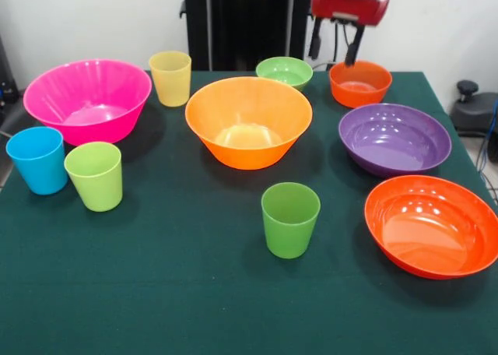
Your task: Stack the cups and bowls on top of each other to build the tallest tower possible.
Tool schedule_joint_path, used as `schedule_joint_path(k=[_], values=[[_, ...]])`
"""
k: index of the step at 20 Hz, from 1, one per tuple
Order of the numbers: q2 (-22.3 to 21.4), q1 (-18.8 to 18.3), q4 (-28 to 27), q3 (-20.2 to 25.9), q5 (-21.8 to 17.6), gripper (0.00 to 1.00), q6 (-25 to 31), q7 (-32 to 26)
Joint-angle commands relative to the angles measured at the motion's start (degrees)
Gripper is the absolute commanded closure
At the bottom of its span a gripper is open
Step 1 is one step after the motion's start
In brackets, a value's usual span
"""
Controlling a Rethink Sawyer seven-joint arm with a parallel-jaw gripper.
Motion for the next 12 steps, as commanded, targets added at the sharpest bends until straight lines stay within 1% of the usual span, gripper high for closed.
schedule_joint_path(k=[1, 3, 6, 12], values=[[11.2, -0.8, 2.3, 2.9, -1.1, 0.0, -11.2, 10.1], [12.2, -2.4, 2.2, 4.1, -1.1, 0.0, -11.6, 8.5], [14.1, -3.4, 1.7, 5.0, -1.3, 0.0, -12.7, 7.3], [14.4, -6.6, 3.1, 6.9, -2.6, 0.0, -14.0, 5.7]])
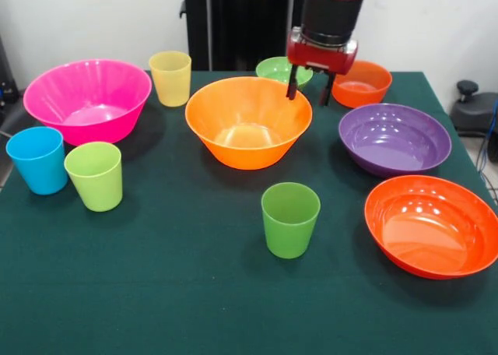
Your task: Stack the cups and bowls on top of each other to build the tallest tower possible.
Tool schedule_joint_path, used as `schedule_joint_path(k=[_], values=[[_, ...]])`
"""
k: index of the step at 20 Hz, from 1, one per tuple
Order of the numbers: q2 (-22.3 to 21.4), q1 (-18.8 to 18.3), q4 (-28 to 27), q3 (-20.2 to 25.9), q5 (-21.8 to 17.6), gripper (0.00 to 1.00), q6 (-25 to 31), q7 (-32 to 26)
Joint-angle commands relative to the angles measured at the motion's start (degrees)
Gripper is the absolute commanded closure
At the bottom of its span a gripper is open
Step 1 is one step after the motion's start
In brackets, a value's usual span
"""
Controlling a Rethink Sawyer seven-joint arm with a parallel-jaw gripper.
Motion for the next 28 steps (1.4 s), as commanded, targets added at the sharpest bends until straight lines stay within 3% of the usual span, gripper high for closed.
schedule_joint_path(k=[1, 7, 17, 24, 28], values=[[3.0, -3.8, 2.9, 6.9, -2.9, 0.0, -3.4, 5.0], [1.3, -6.0, 4.9, 9.1, -3.1, 0.0, -2.9, 5.2], [0.4, -3.9, 4.4, 9.2, -1.3, 0.0, -1.9, 7.0], [-1.9, -2.6, 2.0, 8.2, -0.3, 0.0, 2.8, 6.3], [-0.8, -2.6, 1.0, 8.3, 0.0, 0.0, 2.3, 6.4]])
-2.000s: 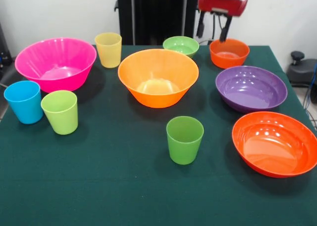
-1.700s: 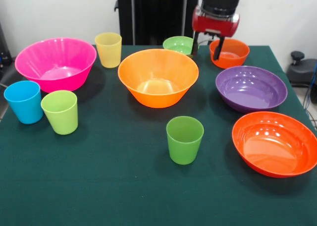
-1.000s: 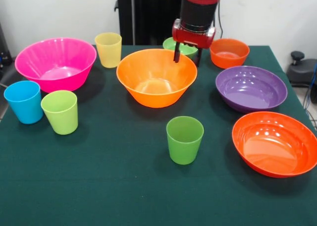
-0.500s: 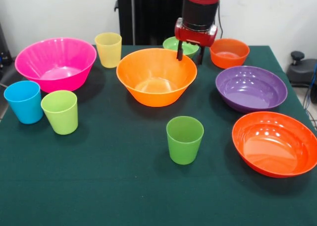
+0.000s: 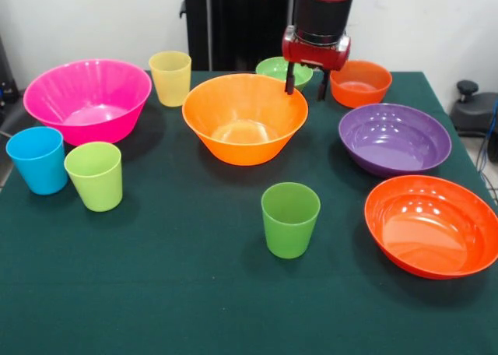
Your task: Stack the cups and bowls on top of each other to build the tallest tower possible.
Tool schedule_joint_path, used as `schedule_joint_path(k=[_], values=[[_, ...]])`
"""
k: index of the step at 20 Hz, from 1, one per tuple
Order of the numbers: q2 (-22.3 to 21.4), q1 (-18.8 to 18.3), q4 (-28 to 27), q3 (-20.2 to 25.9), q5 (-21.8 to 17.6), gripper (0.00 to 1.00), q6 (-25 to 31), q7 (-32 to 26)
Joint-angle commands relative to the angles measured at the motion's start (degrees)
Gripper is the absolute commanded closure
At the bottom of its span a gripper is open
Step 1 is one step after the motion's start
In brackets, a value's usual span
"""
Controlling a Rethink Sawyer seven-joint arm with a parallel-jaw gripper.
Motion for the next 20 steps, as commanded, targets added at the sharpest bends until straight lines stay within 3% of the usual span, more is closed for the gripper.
schedule_joint_path(k=[1, 20], values=[[0.4, 1.1, -2.4, 5.1, 0.6, 0.0, 1.7, 6.4], [1.9, -0.4, -4.4, 5.3, 0.2, 0.0, 0.5, 5.8]])
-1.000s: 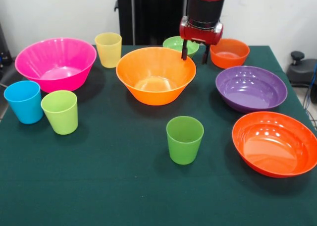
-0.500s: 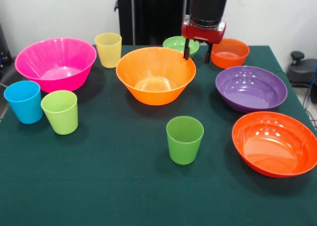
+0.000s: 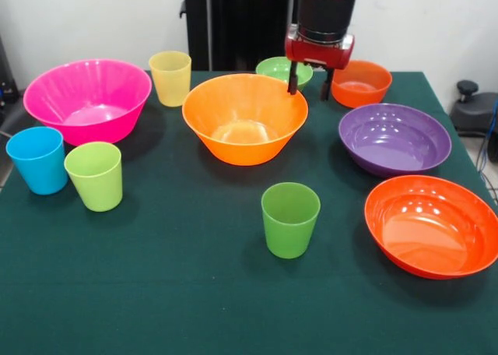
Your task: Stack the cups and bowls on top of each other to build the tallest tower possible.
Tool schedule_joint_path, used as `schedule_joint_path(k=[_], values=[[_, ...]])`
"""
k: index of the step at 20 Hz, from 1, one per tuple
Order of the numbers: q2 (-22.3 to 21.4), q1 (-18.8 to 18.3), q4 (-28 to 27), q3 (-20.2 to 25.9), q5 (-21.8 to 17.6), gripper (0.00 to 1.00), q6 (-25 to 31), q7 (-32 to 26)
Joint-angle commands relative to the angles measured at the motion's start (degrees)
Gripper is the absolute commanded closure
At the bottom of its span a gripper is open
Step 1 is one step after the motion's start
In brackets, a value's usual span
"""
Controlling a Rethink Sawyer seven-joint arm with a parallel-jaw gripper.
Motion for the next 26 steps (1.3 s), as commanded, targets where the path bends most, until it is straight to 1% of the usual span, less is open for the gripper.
schedule_joint_path(k=[1, 3, 7, 9, 17, 22, 26], values=[[2.6, -0.1, -4.3, 4.7, 0.2, 0.0, 0.6, 5.8], [2.9, 0.2, -4.6, 4.4, 0.0, 0.0, 0.7, 5.6], [4.3, 3.8, -7.8, 0.4, -1.3, 0.0, 2.9, 4.5], [4.9, 3.9, -8.6, -0.4, -1.4, 0.0, 2.5, 4.4], [5.4, 2.9, -9.0, 0.2, -1.5, 0.0, 2.0, 4.0], [5.1, 2.5, -7.6, 0.8, -1.8, 0.0, 0.2, 4.6], [4.7, 1.4, -6.5, 2.4, -2.1, 0.0, 0.5, 3.9]])
